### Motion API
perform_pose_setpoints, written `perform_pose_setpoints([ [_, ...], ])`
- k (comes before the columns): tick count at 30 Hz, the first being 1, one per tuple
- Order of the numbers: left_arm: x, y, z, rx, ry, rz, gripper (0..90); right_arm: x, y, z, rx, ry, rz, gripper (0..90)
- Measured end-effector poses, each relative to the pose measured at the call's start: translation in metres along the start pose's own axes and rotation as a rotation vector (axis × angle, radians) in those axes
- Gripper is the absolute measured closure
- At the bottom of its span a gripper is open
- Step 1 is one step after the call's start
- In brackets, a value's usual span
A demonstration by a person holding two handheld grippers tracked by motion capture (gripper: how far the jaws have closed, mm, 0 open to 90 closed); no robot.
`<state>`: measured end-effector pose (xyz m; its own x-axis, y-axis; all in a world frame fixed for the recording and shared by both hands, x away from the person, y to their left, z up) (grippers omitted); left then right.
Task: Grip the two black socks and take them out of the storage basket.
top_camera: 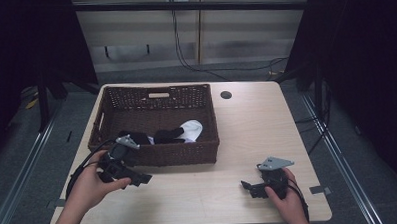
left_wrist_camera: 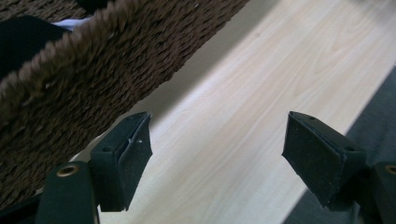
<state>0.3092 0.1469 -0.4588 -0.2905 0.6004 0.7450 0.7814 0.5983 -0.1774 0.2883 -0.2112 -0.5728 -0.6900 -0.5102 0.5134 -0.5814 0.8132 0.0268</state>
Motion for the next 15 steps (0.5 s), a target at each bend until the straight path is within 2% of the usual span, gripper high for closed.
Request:
perform_pose_setpoints([
  [5, 0.006, -0.002, -0.014, 0.006, 0.016, 0.021, 22.8, 0.0, 0.0, 0.0, 0.003, -0.002, -0.001, 12.3],
  [9, 0.01, -0.001, -0.023, 0.001, 0.022, 0.006, 22.8, 0.0, 0.0, 0.0, 0.0, 0.0, 0.0, 12.3],
  [15, 0.017, 0.002, -0.046, -0.014, -0.012, 0.005, 22.8, 0.0, 0.0, 0.0, 0.0, 0.0, 0.0, 12.3],
])
Point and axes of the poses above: each handheld gripper's, and its own axes: x roughly backward along the jaws, z roughly out of its underside, y roughly to its left, the point moved 9 cm from there along -x, roughly forward along the jaws, and after that the axes turned 13 degrees about -y, right-handed, at the moved point
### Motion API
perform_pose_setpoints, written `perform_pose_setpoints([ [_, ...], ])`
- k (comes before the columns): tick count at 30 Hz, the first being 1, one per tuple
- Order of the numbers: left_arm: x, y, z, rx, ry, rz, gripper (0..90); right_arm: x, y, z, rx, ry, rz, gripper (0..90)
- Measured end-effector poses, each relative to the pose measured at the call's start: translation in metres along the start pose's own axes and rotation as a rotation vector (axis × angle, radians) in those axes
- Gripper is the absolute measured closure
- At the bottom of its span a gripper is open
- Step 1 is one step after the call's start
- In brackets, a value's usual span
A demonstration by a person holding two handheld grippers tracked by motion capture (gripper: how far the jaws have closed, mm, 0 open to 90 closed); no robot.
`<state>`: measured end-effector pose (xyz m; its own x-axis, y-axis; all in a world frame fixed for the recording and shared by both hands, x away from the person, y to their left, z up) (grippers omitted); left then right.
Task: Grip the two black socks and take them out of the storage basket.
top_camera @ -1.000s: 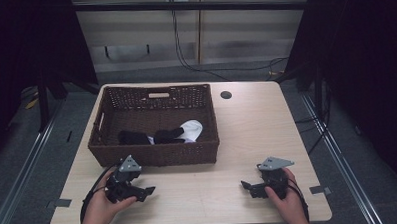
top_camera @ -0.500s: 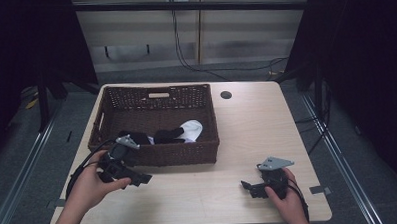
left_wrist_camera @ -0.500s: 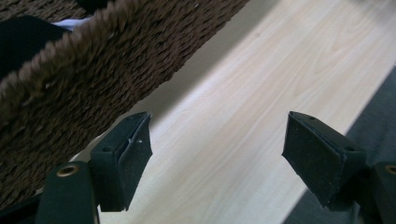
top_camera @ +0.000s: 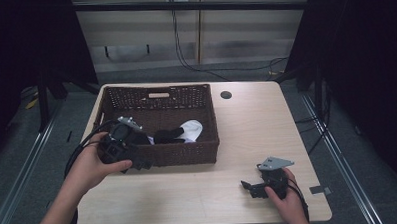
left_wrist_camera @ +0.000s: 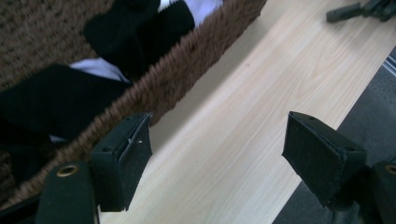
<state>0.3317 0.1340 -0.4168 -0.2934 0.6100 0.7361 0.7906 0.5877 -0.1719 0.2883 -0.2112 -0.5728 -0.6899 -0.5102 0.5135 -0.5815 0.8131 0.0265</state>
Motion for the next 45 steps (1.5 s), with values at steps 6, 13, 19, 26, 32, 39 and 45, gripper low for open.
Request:
perform_pose_setpoints([
  [6, -0.002, 0.01, -0.018, 0.003, -0.029, -0.025, 22.8, 0.0, 0.0, 0.0, 0.0, 0.0, 0.0, 12.3],
  [13, -0.015, 0.028, -0.034, 0.028, -0.05, -0.059, 22.8, 0.0, 0.0, 0.0, 0.0, 0.0, 0.0, 12.3],
  [19, -0.029, 0.043, -0.045, 0.054, -0.071, -0.083, 22.8, 0.0, 0.0, 0.0, 0.0, 0.0, 0.0, 12.3],
  [26, -0.05, 0.055, -0.047, 0.099, -0.055, -0.085, 22.8, 0.0, 0.0, 0.0, 0.0, 0.0, 0.0, 12.3],
  [32, -0.064, 0.062, -0.048, 0.132, -0.036, -0.076, 22.8, 0.0, 0.0, 0.0, 0.0, 0.0, 0.0, 12.3],
  [39, -0.078, 0.066, -0.046, 0.151, 0.015, -0.073, 22.8, 0.0, 0.0, 0.0, 0.0, 0.0, 0.0, 12.3],
  [45, -0.093, 0.071, -0.041, 0.172, 0.088, -0.094, 22.8, 0.0, 0.0, 0.0, 0.0, 0.0, 0.0, 12.3],
])
Point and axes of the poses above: each handheld gripper's, and its own axes: x roughly backward along the jaws, z roughly out of its underside, y roughly to its left, the point moved 9 cm from there along -x, roughly forward along the jaws, and after that the axes turned 13 degrees about -y, right-handed, at the moved point
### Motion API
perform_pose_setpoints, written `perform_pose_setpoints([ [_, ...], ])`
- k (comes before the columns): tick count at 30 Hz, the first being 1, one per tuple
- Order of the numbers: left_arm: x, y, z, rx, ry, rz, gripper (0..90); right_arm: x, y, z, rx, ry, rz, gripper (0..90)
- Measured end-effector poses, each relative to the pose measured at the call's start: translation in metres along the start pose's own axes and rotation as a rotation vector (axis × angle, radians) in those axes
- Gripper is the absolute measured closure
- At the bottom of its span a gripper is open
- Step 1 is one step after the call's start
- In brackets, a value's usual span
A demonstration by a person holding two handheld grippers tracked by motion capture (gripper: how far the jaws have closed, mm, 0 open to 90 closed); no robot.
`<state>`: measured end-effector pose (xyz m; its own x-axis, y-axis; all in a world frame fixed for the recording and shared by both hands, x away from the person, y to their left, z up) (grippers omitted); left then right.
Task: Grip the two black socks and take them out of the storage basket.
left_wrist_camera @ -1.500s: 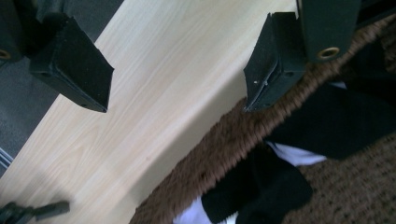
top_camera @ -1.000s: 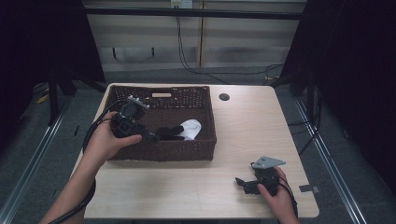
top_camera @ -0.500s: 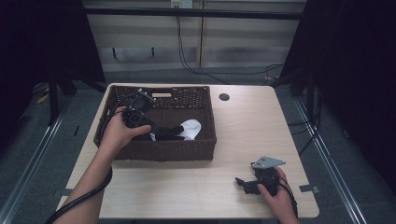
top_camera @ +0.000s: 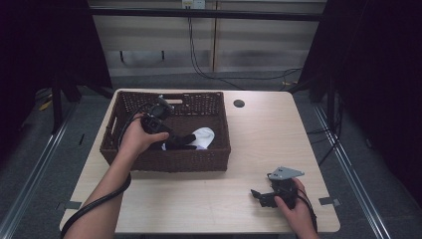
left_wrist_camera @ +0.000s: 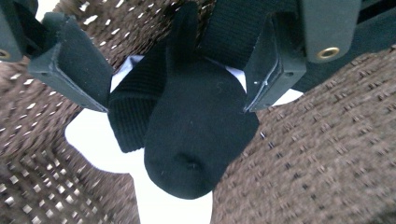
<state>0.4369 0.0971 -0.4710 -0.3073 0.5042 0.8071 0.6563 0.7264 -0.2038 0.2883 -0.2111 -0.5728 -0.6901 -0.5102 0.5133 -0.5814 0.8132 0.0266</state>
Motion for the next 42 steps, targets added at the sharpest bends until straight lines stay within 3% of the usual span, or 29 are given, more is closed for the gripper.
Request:
perform_pose_setpoints([
  [7, -0.015, 0.006, 0.007, 0.024, 0.071, -0.02, 22.8, 0.0, 0.0, 0.0, 0.0, 0.0, 0.0, 12.3],
  [11, -0.022, 0.006, 0.014, 0.043, 0.107, -0.002, 26.8, 0.0, 0.0, 0.0, 0.0, 0.0, 0.0, 12.3],
  [15, -0.022, 0.003, 0.015, 0.083, 0.136, 0.035, 46.7, 0.0, 0.0, 0.0, 0.0, 0.0, 0.0, 12.3],
  [17, -0.02, 0.004, 0.015, 0.04, 0.153, 0.004, 62.8, 0.0, 0.0, 0.0, 0.0, 0.0, 0.0, 12.3],
  [20, -0.017, 0.004, 0.015, 0.047, 0.171, 0.001, 78.8, 0.0, 0.0, 0.0, 0.0, 0.0, 0.0, 12.3],
  [22, -0.015, 0.004, 0.014, 0.045, 0.168, -0.008, 84.8, 0.0, 0.0, 0.0, 0.0, 0.0, 0.0, 12.3],
  [32, 0.019, 0.0, -0.005, 0.01, 0.154, -0.02, 86.1, 0.0, 0.0, 0.0, -0.003, -0.002, 0.001, 12.3],
  [42, 0.046, 0.0, -0.018, -0.01, 0.185, -0.036, 86.1, 0.0, 0.0, 0.0, -0.001, -0.003, 0.001, 12.3],
])
Point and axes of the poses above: each handheld gripper's, and its own axes: x roughly backward along the jaws, z roughly out of its underside, y roughly to its left, the point moved 9 cm from there along -x, roughly forward along the jaws, and after that the axes turned 13 degrees about -y, right-handed, at the moved point
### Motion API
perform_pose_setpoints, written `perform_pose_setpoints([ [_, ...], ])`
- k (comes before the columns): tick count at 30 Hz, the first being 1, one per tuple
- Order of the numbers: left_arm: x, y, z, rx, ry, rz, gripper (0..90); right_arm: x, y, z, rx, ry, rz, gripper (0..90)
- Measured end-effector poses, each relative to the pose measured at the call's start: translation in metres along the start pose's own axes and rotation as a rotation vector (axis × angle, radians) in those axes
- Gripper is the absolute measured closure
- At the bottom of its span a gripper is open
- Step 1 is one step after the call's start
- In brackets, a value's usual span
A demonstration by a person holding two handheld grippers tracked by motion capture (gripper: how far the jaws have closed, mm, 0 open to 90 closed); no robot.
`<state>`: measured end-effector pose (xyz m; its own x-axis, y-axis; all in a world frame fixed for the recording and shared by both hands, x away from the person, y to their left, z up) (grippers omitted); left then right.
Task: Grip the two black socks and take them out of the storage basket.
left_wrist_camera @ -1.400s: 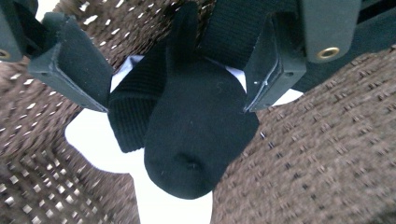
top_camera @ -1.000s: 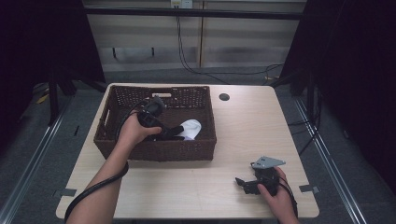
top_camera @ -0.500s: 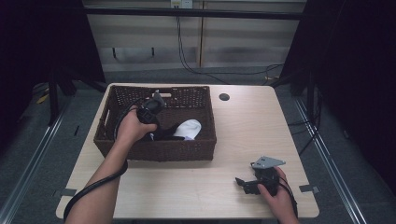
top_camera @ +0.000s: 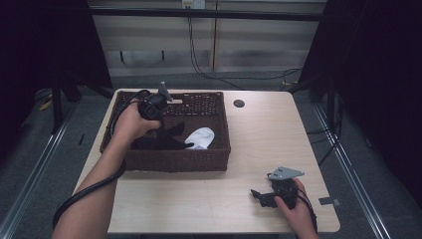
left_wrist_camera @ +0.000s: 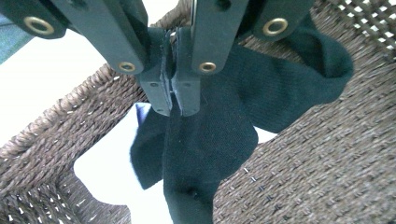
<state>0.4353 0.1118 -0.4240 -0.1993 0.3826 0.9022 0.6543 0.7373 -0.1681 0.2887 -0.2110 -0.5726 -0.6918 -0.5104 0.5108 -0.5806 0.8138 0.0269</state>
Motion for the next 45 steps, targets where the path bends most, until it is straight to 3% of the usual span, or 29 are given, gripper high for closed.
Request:
perform_pose_setpoints([
  [14, 0.03, -0.003, -0.011, -0.021, 0.002, -0.01, 86.2, 0.0, 0.0, 0.0, 0.0, 0.0, 0.0, 12.3],
  [24, 0.053, -0.003, -0.024, -0.061, 0.007, -0.03, 86.3, 0.0, 0.0, 0.0, 0.0, 0.002, 0.0, 12.3],
  [33, 0.079, -0.013, -0.034, -0.109, 0.03, -0.03, 86.2, 0.0, 0.0, 0.0, 0.001, 0.002, 0.0, 12.3],
  [42, 0.101, -0.024, -0.041, -0.128, 0.007, -0.021, 86.2, 0.0, 0.0, 0.0, 0.0, 0.002, 0.0, 12.3],
  [45, 0.109, -0.031, -0.04, -0.155, 0.015, -0.012, 86.2, 0.0, 0.0, 0.0, 0.0, 0.002, 0.0, 12.3],
])
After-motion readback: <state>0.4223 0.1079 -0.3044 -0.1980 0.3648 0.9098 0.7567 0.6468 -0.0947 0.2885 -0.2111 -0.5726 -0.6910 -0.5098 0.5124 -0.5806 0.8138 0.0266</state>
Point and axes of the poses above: each handheld gripper's, and its own axes: x roughly backward along the jaws, z roughly out of its underside, y roughly to its left, the point moved 9 cm from there along -x, roughly forward along the jaws, and after that the axes turned 13 degrees about -y, right-handed, at the moved point
